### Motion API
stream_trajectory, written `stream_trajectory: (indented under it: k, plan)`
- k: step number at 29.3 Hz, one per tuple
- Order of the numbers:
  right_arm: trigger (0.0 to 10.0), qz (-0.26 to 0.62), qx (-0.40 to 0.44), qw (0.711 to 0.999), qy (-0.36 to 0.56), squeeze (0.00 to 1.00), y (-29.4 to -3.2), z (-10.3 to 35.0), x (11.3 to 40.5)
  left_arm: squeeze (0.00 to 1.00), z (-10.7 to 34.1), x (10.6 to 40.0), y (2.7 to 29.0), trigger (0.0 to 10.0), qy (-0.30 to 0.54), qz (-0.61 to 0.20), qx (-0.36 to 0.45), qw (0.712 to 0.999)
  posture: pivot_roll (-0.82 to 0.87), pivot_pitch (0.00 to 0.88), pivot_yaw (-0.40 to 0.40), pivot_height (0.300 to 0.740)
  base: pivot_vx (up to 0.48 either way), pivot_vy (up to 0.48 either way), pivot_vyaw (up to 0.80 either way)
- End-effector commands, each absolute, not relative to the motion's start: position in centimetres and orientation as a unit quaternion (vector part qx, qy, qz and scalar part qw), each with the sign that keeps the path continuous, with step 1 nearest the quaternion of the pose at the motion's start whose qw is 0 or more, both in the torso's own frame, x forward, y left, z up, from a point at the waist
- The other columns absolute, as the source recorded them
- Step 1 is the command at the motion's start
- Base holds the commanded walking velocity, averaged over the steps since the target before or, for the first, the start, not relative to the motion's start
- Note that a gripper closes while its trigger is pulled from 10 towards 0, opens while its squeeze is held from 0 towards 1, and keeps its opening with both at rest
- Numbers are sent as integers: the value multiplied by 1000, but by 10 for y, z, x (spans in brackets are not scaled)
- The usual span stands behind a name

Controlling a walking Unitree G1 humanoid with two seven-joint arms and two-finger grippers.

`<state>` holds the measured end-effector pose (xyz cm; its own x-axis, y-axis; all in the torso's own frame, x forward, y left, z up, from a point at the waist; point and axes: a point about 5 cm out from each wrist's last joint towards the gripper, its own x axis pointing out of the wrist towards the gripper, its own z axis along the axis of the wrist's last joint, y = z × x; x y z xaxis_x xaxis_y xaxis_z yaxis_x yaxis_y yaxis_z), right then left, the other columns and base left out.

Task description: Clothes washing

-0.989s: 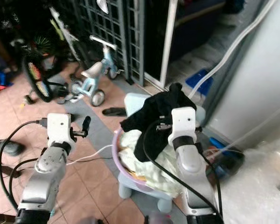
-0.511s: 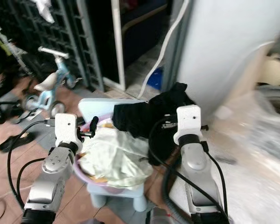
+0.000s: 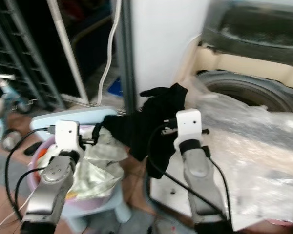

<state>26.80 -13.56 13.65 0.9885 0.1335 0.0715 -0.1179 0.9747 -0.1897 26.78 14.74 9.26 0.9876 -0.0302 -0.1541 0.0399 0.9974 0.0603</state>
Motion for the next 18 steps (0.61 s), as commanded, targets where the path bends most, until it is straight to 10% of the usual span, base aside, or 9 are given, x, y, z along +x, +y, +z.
stream_trajectory:
  k: [1,18]
  plan:
    - [10000,53,-105,991,-58,0,-142,144,269,0,95,269,146,10000,71,-22,31,997,-129,0,26,740,0,0,-800]
    - [10000,54,-107,991,-64,0,-141,146,272,0,94,269,148,10000,74,-21,35,996,-132,0,32,740,0,-129,-120]
